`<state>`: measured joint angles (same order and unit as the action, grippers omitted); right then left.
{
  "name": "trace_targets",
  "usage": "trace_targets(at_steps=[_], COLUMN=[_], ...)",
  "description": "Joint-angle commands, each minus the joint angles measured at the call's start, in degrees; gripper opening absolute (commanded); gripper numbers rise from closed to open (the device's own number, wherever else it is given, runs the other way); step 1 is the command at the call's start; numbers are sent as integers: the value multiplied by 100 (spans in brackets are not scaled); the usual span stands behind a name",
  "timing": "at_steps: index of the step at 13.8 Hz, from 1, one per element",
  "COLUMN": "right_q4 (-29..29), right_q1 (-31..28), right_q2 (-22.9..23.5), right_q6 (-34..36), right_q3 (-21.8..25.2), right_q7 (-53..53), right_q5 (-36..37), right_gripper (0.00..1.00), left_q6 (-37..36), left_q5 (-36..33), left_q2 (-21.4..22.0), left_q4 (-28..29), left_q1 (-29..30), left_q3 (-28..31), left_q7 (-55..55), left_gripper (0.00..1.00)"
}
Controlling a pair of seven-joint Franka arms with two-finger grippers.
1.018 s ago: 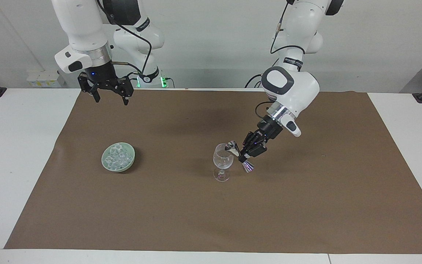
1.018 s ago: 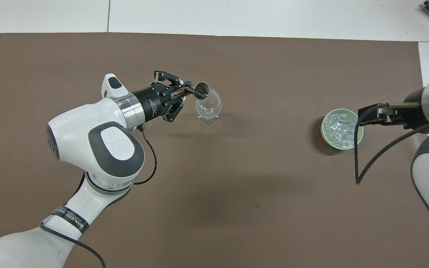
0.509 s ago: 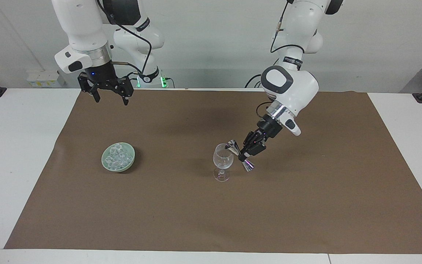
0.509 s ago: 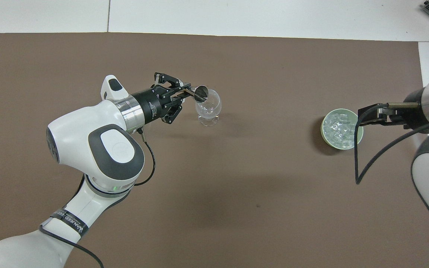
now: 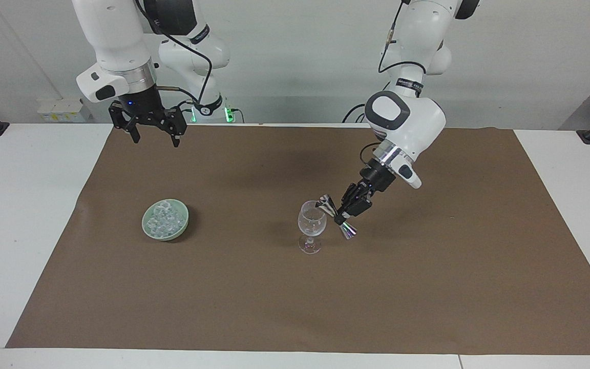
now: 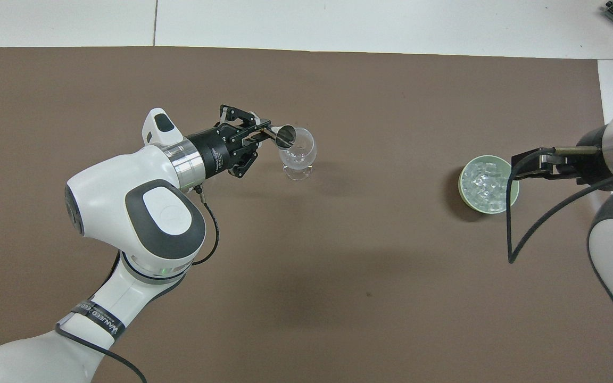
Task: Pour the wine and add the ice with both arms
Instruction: 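Position the metal cup above the wine glass rim with the left gripper, then tilt the metal cup over the wine glass with the left gripper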
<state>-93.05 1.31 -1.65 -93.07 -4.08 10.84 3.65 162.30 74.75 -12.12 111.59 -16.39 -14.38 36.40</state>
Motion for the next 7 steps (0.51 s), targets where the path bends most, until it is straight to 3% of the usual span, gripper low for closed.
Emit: trace_targets(at_steps=[1,7], right_q4=[-152,-152], right_q1=[1,1], right_q2=[-134,-134], right_q6=[-36,-36], right_q3=[22,30], right_q7=[-109,-109], right_q5=[-75,-75], right_gripper=[100,100], left_q6=[188,381], left_q5=[101,92], left_q2=[184,149], left_q4=[187,126], left_q1=[-145,-224], left_q3=[102,93], left_q7=[-160,-353], left_gripper=[0,0])
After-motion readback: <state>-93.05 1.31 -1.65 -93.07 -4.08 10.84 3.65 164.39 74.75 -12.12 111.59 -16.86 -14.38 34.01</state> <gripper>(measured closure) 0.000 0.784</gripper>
